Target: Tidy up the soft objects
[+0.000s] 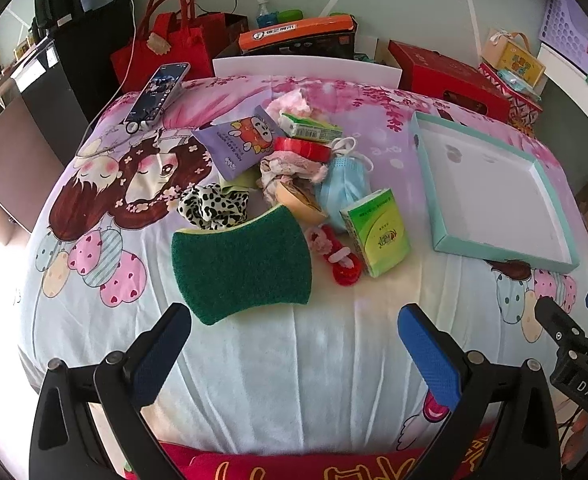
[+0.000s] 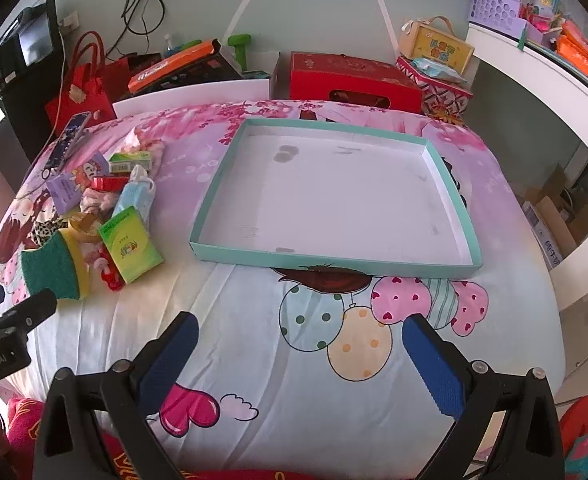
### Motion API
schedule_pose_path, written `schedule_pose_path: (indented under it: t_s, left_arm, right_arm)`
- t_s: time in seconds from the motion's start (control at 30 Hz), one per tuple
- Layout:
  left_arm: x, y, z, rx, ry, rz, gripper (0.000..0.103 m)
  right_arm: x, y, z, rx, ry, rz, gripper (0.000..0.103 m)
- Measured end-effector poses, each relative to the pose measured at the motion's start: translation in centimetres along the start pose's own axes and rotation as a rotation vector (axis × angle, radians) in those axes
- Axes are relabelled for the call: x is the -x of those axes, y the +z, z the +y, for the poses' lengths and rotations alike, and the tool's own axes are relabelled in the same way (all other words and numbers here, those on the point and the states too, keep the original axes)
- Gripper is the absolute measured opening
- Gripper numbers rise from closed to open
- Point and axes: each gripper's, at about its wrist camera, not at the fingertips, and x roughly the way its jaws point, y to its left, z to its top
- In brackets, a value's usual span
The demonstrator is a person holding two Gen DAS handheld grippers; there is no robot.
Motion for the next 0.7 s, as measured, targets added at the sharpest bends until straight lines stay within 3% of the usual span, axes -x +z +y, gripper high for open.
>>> schedule_pose_path:
  t_s: [0.33,0.7]
  left_arm:
    - [-0.69,0.34,-0.04,0.014,-0.007,0.026,0.103]
    - [-0.15,0.19,-0.58,-0.017,0.024,-0.001,0.103]
  right_arm:
    - [-0.34,0.02,0.47,0.02,-0.022,0.014,0.103]
    - [-0.44,-0.07,0.21,0.005,-0.017,0.022,0.103]
